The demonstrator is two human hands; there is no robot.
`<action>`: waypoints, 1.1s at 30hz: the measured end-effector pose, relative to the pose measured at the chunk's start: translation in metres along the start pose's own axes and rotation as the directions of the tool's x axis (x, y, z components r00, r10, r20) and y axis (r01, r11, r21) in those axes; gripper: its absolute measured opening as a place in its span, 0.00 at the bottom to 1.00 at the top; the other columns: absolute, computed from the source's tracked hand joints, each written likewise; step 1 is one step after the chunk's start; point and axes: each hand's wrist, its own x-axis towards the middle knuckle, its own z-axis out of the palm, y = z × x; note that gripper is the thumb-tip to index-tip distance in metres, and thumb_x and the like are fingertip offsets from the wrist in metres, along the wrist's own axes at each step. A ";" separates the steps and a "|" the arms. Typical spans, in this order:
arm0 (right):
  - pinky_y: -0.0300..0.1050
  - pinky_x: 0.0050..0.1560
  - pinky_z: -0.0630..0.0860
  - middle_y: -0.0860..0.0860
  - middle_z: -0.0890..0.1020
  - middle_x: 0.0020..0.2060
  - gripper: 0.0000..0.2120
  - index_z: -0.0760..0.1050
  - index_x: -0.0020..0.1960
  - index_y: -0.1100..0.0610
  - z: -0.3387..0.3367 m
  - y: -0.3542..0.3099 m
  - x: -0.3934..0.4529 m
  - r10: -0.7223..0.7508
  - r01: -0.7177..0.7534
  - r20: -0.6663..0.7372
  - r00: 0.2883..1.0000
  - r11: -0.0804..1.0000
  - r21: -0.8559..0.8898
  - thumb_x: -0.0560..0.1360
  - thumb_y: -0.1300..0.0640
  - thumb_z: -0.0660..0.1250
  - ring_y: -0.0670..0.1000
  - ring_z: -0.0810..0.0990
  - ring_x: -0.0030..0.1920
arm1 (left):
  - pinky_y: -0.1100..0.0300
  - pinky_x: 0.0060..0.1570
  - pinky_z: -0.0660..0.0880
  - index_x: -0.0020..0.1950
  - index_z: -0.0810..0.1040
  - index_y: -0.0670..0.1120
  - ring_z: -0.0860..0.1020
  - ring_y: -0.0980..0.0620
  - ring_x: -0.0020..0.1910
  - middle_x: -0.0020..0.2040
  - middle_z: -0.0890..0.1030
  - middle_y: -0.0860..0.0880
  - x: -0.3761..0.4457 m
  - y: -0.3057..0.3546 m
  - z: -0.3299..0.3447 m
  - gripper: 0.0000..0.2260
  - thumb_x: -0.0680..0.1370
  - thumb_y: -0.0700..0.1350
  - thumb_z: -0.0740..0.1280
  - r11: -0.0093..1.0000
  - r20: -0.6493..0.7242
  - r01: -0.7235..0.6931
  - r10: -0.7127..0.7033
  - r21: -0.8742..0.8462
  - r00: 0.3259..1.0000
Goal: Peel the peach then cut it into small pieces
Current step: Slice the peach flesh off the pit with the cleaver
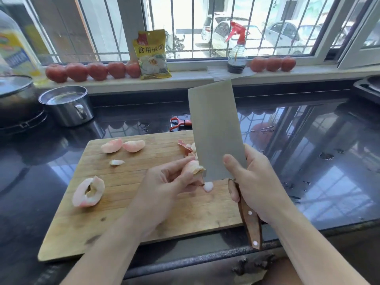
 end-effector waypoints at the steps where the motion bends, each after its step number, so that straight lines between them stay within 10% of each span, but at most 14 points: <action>1: 0.44 0.25 0.69 0.63 0.84 0.45 0.07 0.77 0.55 0.52 -0.001 0.001 0.000 -0.013 0.014 0.035 0.999 1.000 -0.025 0.85 0.59 0.60 0.55 0.71 0.20 | 0.58 0.53 0.82 0.71 0.78 0.47 0.85 0.51 0.52 0.53 0.88 0.48 0.000 -0.002 -0.003 0.17 0.81 0.41 0.67 0.998 0.017 -0.033 0.032 0.054 0.999; 14: 0.46 0.26 0.68 0.63 0.82 0.37 0.07 0.77 0.54 0.47 0.002 0.001 0.003 -0.039 0.055 0.154 0.987 0.994 -0.100 0.84 0.56 0.61 0.55 0.71 0.20 | 0.65 0.38 0.72 0.62 0.85 0.43 0.74 0.55 0.35 0.37 0.82 0.48 0.003 -0.015 -0.021 0.18 0.78 0.51 0.66 0.994 -0.029 -0.112 0.112 0.010 0.993; 33: 0.38 0.27 0.69 0.58 0.85 0.36 0.08 0.76 0.58 0.56 0.021 -0.001 0.000 0.152 -0.171 0.099 0.983 0.960 0.221 0.85 0.57 0.60 0.51 0.68 0.20 | 0.57 0.45 0.79 0.57 0.88 0.42 0.78 0.49 0.40 0.55 0.86 0.39 0.011 -0.022 -0.026 0.17 0.76 0.51 0.69 0.953 0.013 -0.036 0.042 -0.300 0.999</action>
